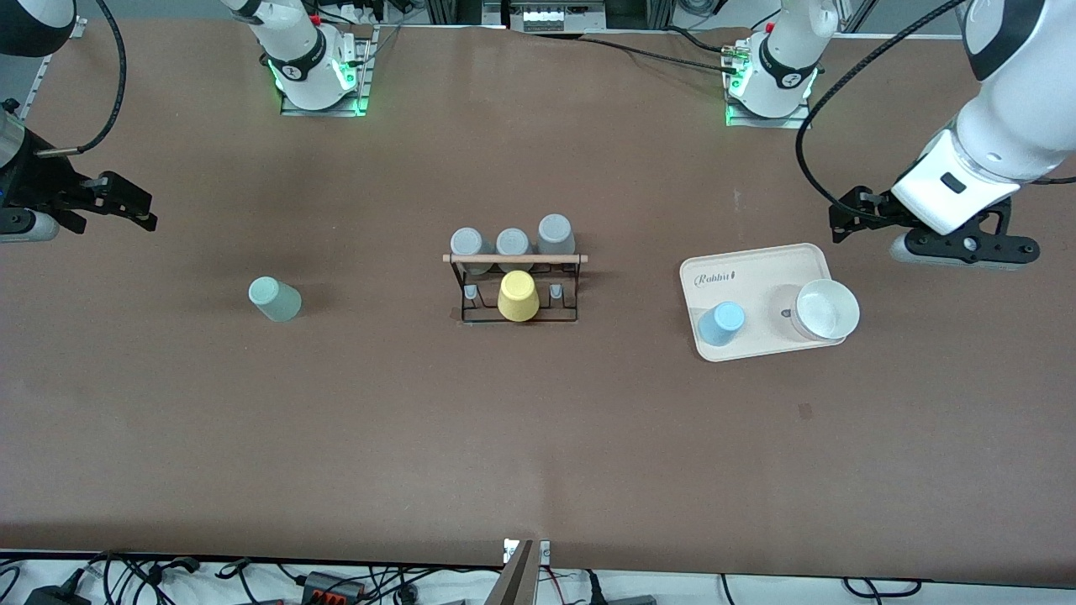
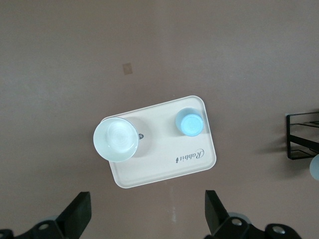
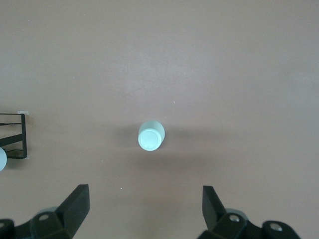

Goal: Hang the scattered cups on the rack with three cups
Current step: 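Lower the left gripper over the light blue cup on the tray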

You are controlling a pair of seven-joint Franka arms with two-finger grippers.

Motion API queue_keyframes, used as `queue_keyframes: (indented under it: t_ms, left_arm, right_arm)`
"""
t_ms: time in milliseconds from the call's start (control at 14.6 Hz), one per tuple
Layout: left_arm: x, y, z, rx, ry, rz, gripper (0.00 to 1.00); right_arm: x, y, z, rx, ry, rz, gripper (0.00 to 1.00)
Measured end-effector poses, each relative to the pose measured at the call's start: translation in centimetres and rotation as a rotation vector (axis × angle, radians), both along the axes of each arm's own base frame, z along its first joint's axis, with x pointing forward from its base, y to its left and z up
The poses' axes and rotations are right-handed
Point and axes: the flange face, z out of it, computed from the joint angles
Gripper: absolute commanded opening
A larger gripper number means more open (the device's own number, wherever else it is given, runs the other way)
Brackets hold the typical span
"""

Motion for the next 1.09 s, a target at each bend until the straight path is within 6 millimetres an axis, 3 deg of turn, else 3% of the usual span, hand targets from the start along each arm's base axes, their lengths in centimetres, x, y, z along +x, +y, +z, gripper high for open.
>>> queue_keyframes:
  t_ms: [137, 820, 957, 1094]
  left_arm:
    - [-0.2, -2.2, -1.1, 0.000, 0.023, -0.039, 1.00]
    - [-0.4, -13.1, -10.4, 0.003, 0.197, -0.234, 1.00]
    - [-0.3, -14.2, -12.4, 0.006, 0.229, -0.252, 1.00]
    - [1.0, -13.2, -15.2, 0.010, 0.255, -0.231, 1.00]
  right_arm:
    - [0.1, 0.0, -0.3, 0.000, 0.006, -0.001, 1.00]
    - [0.8, 0.0, -2.2, 0.001, 0.042, 0.000, 1.00]
    - [1.2, 0.2, -3.3, 0.001, 0.064, 0.004, 1.00]
    - [1.5, 0.4, -4.3, 0.001, 0.080, 0.008, 1.00]
